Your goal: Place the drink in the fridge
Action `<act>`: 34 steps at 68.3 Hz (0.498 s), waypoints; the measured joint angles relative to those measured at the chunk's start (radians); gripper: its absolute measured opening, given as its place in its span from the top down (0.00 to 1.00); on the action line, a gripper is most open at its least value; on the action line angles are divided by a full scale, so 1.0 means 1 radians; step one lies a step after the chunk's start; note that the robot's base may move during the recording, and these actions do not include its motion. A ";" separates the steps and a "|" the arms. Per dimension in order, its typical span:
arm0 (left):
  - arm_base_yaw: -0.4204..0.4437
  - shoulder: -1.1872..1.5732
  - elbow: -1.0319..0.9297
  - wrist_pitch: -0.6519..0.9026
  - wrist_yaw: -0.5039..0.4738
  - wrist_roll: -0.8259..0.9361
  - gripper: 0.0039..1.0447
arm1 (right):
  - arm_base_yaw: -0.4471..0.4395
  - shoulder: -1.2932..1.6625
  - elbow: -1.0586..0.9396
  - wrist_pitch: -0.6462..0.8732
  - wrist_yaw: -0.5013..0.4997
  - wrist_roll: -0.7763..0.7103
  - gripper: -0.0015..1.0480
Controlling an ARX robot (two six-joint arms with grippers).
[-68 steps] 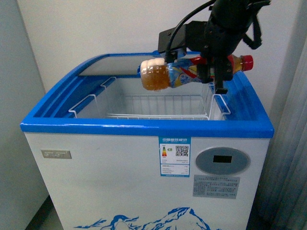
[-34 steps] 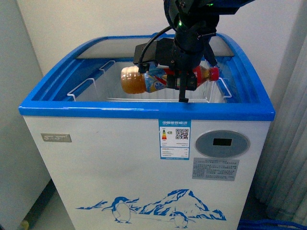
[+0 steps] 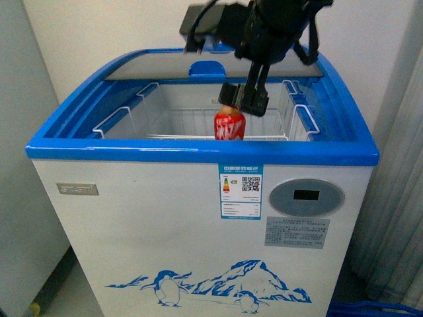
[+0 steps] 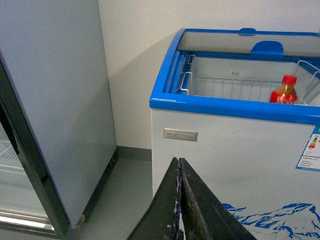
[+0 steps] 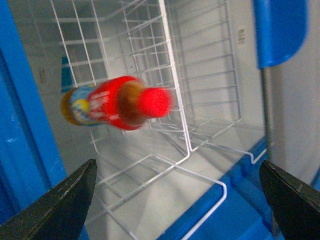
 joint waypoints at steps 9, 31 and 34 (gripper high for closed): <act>0.000 -0.151 0.000 -0.175 0.000 0.000 0.98 | -0.021 -0.293 -0.263 0.061 -0.019 0.188 0.07; 0.000 -0.182 0.000 -0.187 0.000 0.000 0.98 | -0.144 -1.078 -0.706 -0.381 0.008 0.923 0.07; 0.000 -0.182 0.000 -0.188 0.000 0.000 0.98 | -0.142 -1.177 -0.725 -0.482 -0.002 1.021 0.07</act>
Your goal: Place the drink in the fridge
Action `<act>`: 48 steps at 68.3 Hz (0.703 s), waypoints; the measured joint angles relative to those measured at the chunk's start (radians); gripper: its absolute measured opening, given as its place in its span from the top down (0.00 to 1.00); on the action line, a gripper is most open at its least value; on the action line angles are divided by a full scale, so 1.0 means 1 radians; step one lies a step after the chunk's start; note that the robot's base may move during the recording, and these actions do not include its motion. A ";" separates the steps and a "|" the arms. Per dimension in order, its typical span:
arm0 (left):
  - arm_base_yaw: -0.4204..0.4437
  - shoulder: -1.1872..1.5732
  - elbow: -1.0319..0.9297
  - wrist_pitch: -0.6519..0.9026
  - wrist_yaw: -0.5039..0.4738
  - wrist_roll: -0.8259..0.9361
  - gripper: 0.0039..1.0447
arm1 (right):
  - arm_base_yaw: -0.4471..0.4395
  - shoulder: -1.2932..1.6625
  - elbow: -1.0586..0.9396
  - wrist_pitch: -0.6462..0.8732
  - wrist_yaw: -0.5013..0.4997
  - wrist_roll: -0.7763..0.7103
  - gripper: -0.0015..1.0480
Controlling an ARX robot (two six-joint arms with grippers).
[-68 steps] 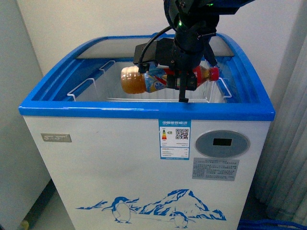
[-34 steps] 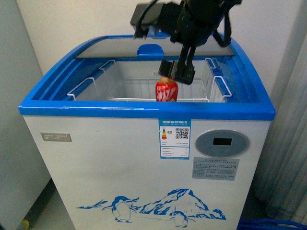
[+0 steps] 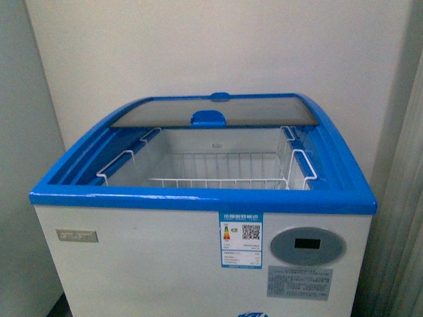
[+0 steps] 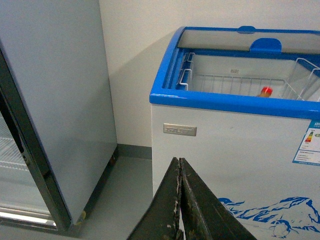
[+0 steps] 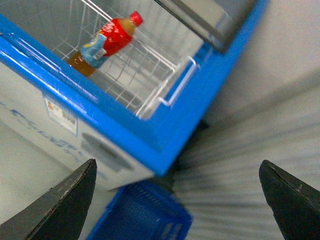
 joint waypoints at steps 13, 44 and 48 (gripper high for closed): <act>0.000 0.000 0.000 0.000 0.001 0.000 0.98 | 0.116 -0.292 -0.111 -0.083 0.106 0.354 0.11; 0.000 -0.001 0.000 0.000 0.000 0.000 0.98 | -0.079 -0.697 -0.834 0.740 -0.033 -0.004 0.90; 0.000 -0.001 0.000 0.000 0.000 0.000 0.98 | -0.165 -0.718 -0.872 0.750 -0.126 -0.013 0.98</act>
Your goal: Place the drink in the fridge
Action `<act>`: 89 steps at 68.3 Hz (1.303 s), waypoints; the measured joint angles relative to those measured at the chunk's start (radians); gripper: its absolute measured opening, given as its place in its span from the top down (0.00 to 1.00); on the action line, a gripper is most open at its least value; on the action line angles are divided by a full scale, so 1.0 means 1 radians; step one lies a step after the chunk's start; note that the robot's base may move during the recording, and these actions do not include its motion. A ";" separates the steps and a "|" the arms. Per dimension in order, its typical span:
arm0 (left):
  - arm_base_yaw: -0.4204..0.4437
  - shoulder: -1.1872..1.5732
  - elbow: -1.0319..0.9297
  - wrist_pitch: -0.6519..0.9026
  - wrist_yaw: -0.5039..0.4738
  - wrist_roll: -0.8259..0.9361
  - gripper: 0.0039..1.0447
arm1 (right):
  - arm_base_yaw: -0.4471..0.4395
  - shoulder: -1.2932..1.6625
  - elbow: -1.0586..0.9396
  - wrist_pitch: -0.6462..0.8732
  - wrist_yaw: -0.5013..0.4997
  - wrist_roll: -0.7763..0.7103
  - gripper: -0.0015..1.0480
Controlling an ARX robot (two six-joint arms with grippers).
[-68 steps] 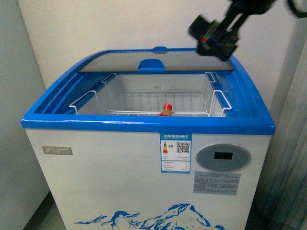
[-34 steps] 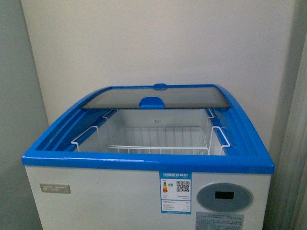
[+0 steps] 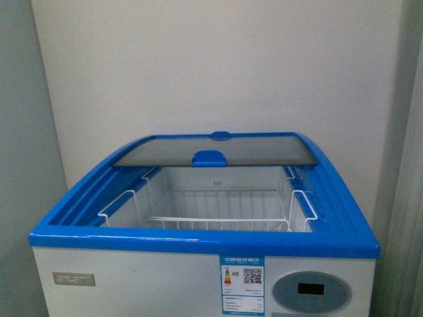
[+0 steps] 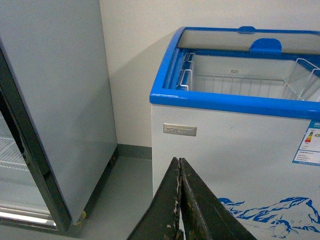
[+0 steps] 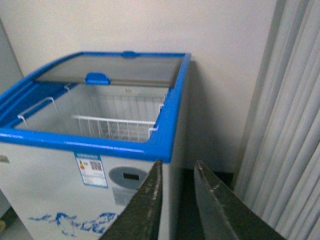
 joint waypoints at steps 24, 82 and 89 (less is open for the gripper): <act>0.000 0.000 0.000 0.000 0.000 0.000 0.98 | -0.056 -0.091 -0.134 0.051 -0.026 0.001 0.97; 0.000 0.000 0.000 0.000 0.000 0.000 0.98 | -0.058 -0.214 -0.276 0.085 -0.028 -0.001 0.90; 0.000 0.000 0.000 0.000 0.000 0.000 0.83 | -0.058 -0.217 -0.276 0.086 -0.028 -0.001 0.73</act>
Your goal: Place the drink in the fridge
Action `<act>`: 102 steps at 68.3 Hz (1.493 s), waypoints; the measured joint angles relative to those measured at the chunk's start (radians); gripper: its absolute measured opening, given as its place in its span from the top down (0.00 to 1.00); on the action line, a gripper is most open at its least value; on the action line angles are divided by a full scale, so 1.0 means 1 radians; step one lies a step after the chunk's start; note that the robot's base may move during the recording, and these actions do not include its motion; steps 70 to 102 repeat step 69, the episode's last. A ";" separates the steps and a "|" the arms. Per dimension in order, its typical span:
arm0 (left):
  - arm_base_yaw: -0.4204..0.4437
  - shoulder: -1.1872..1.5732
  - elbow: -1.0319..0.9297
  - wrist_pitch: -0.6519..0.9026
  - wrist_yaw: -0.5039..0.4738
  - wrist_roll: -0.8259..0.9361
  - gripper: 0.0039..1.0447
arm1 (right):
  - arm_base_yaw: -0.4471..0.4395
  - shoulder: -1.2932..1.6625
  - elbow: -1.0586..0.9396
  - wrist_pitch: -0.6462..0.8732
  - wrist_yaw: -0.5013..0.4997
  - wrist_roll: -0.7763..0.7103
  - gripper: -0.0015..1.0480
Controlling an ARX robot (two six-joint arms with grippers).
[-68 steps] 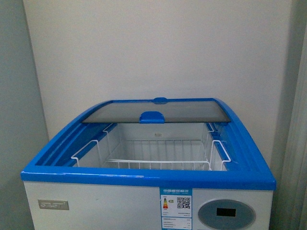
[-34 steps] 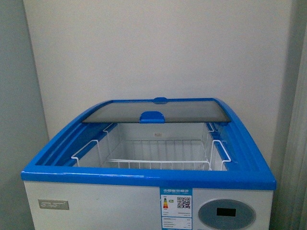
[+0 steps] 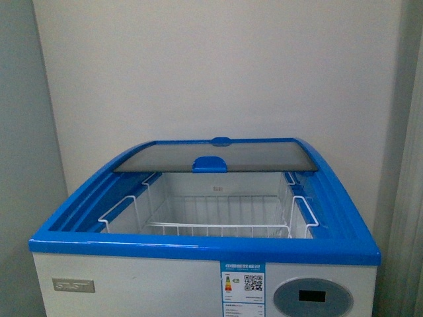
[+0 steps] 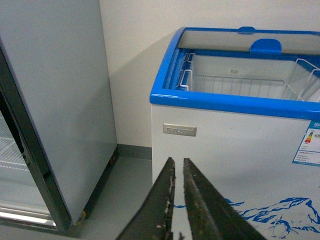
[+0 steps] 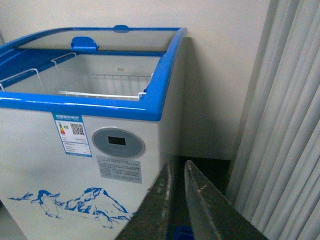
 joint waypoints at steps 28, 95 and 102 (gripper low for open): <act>0.000 0.000 0.000 0.000 0.000 0.000 0.17 | 0.000 -0.001 0.000 0.000 0.000 0.000 0.09; 0.000 0.000 0.000 0.000 0.000 0.000 0.08 | 0.000 -0.001 0.000 0.000 0.000 0.000 0.07; 0.000 0.000 0.000 0.000 0.000 0.000 0.08 | 0.000 -0.001 0.000 0.000 0.000 0.000 0.07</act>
